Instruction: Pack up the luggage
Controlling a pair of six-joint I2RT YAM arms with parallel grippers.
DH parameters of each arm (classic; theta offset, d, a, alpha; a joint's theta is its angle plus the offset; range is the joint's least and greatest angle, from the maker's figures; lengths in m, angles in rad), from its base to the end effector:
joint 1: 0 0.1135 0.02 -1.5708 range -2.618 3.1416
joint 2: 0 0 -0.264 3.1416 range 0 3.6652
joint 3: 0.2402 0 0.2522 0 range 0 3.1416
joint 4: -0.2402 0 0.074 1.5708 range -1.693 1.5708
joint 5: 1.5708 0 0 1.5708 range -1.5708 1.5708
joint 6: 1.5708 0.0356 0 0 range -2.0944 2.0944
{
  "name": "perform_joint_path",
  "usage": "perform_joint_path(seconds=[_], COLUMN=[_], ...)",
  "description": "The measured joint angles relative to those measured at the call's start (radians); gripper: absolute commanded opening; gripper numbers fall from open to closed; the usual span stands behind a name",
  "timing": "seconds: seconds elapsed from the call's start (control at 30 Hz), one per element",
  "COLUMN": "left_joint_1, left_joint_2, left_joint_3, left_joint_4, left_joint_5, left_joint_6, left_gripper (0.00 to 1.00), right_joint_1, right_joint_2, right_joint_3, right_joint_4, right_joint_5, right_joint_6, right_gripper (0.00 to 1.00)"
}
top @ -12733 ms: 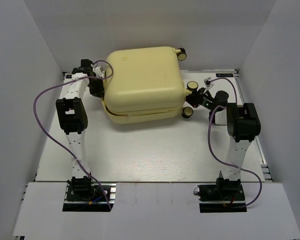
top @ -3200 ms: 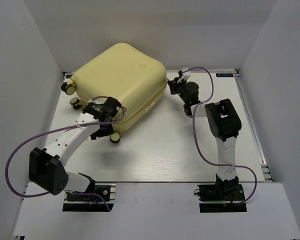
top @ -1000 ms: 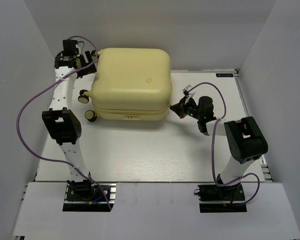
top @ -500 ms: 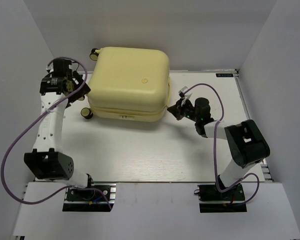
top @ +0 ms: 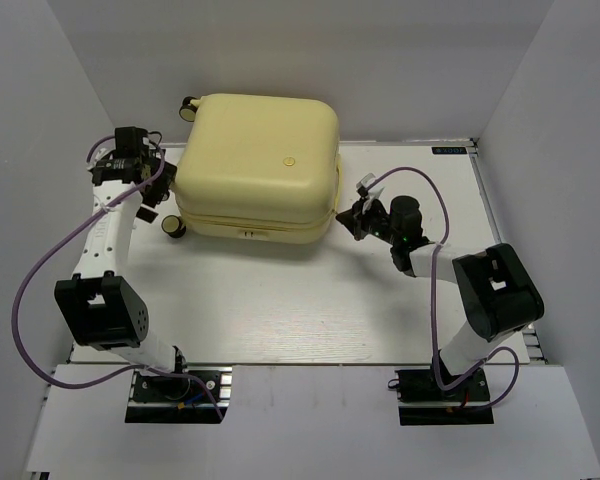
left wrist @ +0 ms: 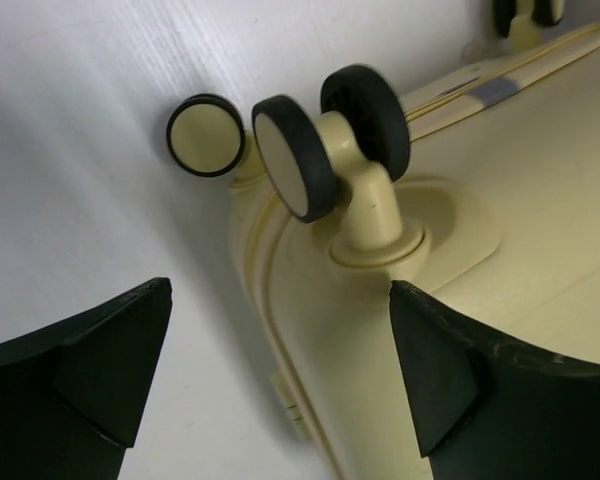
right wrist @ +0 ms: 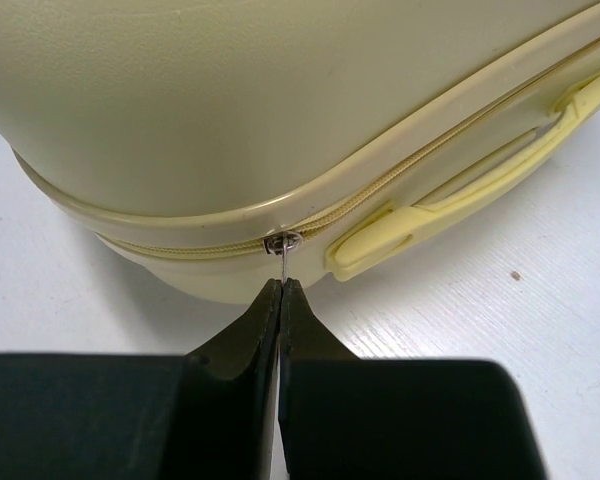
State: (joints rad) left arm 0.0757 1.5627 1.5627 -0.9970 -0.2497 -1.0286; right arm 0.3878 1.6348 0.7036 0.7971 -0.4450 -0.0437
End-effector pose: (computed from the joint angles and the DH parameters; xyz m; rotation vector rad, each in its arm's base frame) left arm 0.3201 0.0331 0.3464 -1.4017 2.0972 -0.0600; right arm 0.3056 0.1414 0.2020 -0.6922 1.5882 0.6332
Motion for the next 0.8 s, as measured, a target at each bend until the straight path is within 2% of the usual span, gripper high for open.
perform_joint_path(seconds=[0.23, 0.33, 0.4, 0.5, 0.53, 0.6, 0.63, 0.67, 0.8], left_joint_1=[0.009, 0.010, 0.010, 0.010, 0.008, 0.011, 0.011, 0.011, 0.013], left_joint_2=[0.004, 0.036, 0.078, 0.165, 0.198, 0.231, 0.240, 0.249, 0.259], left_joint_3=[-0.048, -0.047, -0.040, 0.016, 0.042, 0.082, 0.090, 0.095, 0.097], left_joint_4=[0.101, 0.137, 0.174, 0.195, 0.192, 0.178, 0.183, 0.190, 0.215], left_joint_5=[0.002, 0.003, 0.012, 0.021, 0.019, 0.021, 0.023, 0.023, 0.029], left_joint_6=[-0.121, -0.146, -0.158, -0.164, -0.166, -0.190, -0.183, -0.180, -0.144], left_gripper=[0.96, 0.85, 0.73, 0.61, 0.45, 0.27, 0.07, 0.00, 0.00], right_joint_1=[0.001, 0.002, 0.003, 0.003, 0.003, 0.005, 0.008, 0.011, 0.014], right_joint_2=[-0.002, -0.002, -0.002, -0.002, -0.002, -0.002, -0.002, -0.002, -0.002], right_joint_3=[0.000, 0.000, 0.000, 0.000, 0.000, 0.000, 0.000, 0.000, 0.000], right_joint_4=[-0.011, -0.011, -0.011, -0.012, -0.012, -0.011, -0.012, -0.012, -0.010], right_joint_5=[0.005, 0.006, 0.006, 0.009, 0.009, 0.008, 0.009, 0.009, 0.029], right_joint_6=[-0.039, -0.043, -0.043, -0.043, -0.044, -0.043, -0.043, -0.042, -0.033], right_gripper=[0.00, 0.00, 0.00, 0.00, 0.00, 0.00, 0.00, 0.00, 0.00])
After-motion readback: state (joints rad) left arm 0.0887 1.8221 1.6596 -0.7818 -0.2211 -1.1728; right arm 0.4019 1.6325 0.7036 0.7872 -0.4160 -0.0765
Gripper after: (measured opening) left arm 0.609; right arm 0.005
